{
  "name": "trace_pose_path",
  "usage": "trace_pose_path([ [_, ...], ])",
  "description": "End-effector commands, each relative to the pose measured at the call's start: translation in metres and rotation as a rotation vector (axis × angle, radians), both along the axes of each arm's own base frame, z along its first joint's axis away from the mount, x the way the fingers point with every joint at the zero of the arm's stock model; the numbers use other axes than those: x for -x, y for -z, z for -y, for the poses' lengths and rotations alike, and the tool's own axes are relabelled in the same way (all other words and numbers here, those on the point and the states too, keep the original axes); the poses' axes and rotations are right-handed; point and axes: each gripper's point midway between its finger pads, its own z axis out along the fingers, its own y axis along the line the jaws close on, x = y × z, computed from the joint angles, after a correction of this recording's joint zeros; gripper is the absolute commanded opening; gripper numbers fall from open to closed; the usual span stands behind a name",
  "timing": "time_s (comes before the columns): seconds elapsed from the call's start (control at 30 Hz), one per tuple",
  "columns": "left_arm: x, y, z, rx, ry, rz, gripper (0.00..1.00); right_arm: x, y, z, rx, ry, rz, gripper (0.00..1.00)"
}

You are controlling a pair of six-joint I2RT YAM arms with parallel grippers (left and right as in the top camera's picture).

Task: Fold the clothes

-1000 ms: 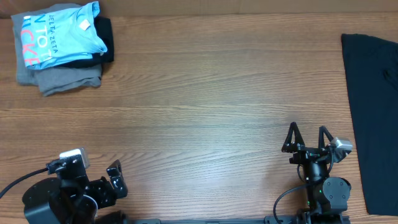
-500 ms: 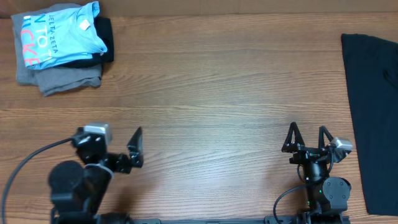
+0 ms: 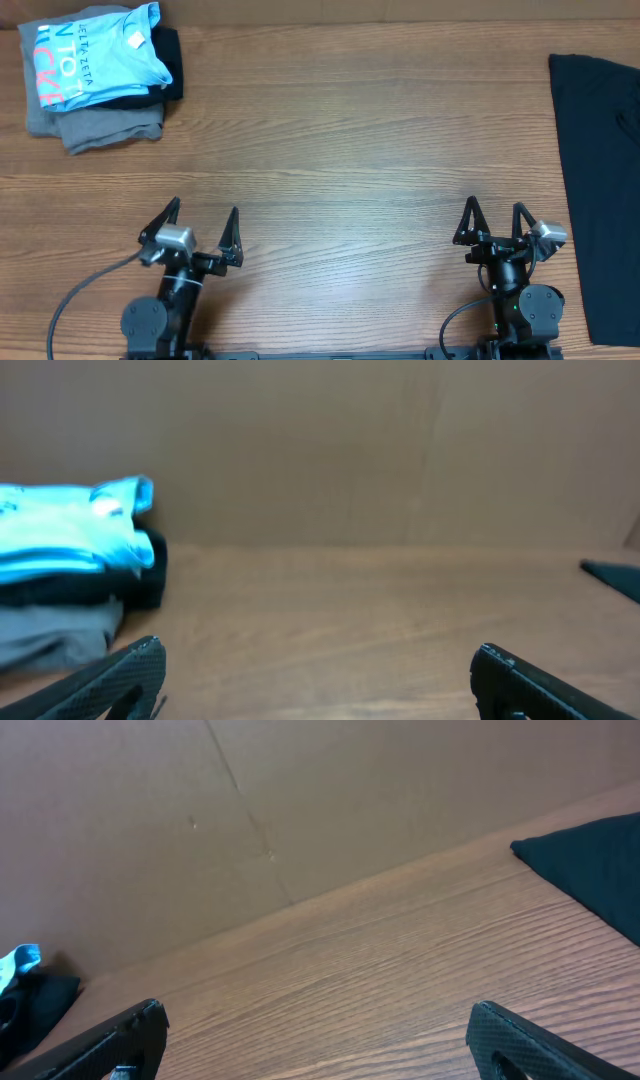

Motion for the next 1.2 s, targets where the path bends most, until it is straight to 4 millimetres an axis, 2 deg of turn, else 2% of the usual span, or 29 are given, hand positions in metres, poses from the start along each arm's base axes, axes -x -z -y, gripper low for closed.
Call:
trace_pose_path([
  [0.0, 0.001, 0.006, -0.003, 0.026, -0.018, 0.041, 1.00, 0.000, 0.002, 0.001, 0.007, 0.007, 0.002, 1.00],
  [0.13, -0.001, 0.009, -0.005, 0.031, -0.030, 0.062, 1.00, 0.000, 0.002, 0.001, 0.007, 0.007, 0.002, 1.00],
  [0.33, -0.005, 0.019, -0.019, 0.034, -0.111, 0.038, 1.00, 0.000, 0.002, 0.001, 0.007, 0.007, 0.002, 1.00],
  [0.53, -0.005, 0.055, -0.022, 0.020, -0.132, -0.107, 1.00, 0.000, 0.002, 0.001, 0.007, 0.007, 0.002, 1.00],
  [1.17, -0.005, 0.053, -0.022, 0.020, -0.131, -0.101, 1.00, 0.000, 0.002, 0.001, 0.007, 0.007, 0.002, 1.00],
])
